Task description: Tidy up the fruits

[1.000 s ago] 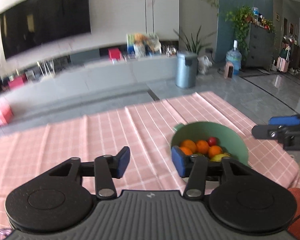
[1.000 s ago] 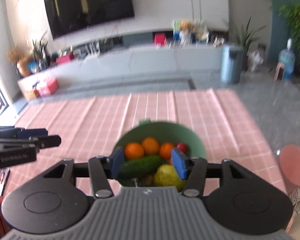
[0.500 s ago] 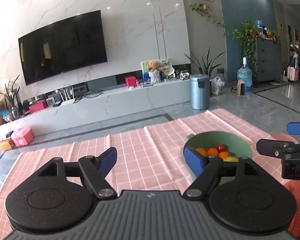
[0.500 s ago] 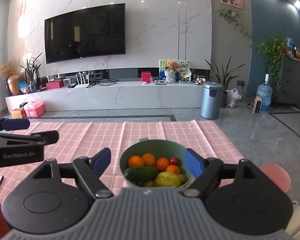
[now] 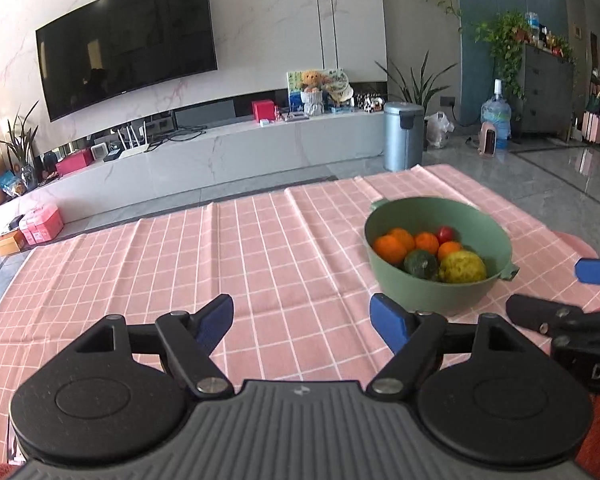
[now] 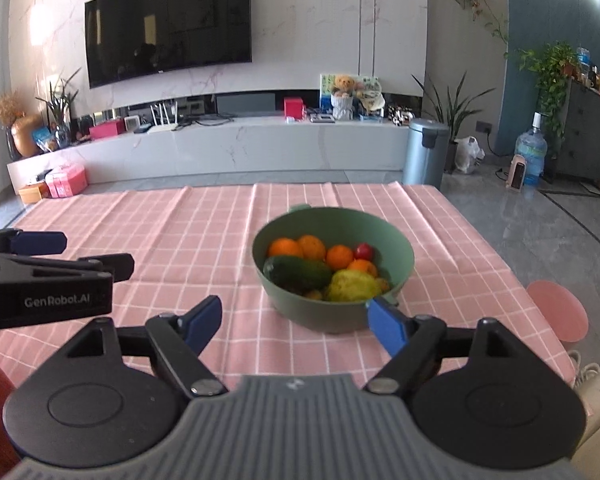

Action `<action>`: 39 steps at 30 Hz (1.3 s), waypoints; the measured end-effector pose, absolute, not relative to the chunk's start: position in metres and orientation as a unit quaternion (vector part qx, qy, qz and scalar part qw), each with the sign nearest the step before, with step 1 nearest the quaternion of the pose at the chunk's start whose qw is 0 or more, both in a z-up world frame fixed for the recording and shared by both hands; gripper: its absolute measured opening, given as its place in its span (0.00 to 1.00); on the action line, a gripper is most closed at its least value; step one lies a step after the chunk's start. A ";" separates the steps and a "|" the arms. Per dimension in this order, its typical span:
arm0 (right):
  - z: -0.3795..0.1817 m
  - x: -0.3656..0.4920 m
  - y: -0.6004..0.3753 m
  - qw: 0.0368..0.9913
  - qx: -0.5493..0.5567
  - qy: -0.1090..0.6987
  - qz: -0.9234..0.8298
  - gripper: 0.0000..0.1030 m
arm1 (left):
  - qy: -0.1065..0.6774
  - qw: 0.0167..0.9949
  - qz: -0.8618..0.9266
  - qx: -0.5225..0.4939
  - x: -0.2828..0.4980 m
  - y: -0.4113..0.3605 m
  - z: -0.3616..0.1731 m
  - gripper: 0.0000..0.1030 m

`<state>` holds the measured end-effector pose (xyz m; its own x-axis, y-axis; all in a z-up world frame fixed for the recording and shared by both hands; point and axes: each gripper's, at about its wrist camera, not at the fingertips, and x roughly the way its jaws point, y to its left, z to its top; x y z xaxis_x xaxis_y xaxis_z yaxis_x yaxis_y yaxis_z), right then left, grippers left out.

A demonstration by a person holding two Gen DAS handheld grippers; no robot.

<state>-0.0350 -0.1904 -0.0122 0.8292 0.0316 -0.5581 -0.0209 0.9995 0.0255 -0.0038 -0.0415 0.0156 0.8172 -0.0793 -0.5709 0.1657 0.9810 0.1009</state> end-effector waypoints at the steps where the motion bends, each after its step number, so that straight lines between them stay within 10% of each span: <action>1: -0.013 -0.034 -0.192 0.956 0.010 0.294 0.011 0.75 | 0.298 0.949 -0.065 0.075 -0.004 -0.042 0.013 0.88; 39: -0.015 -0.036 -0.190 0.954 0.006 0.300 0.009 0.75 | 0.320 0.941 -0.071 0.077 -0.003 -0.042 0.009 0.88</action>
<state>-0.0357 -0.1898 -0.0153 0.8197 0.0215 -0.5723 -0.0144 0.9998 0.0169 -0.0030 -0.0421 0.0093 0.7846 -0.0853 -0.6141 0.1837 0.9780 0.0988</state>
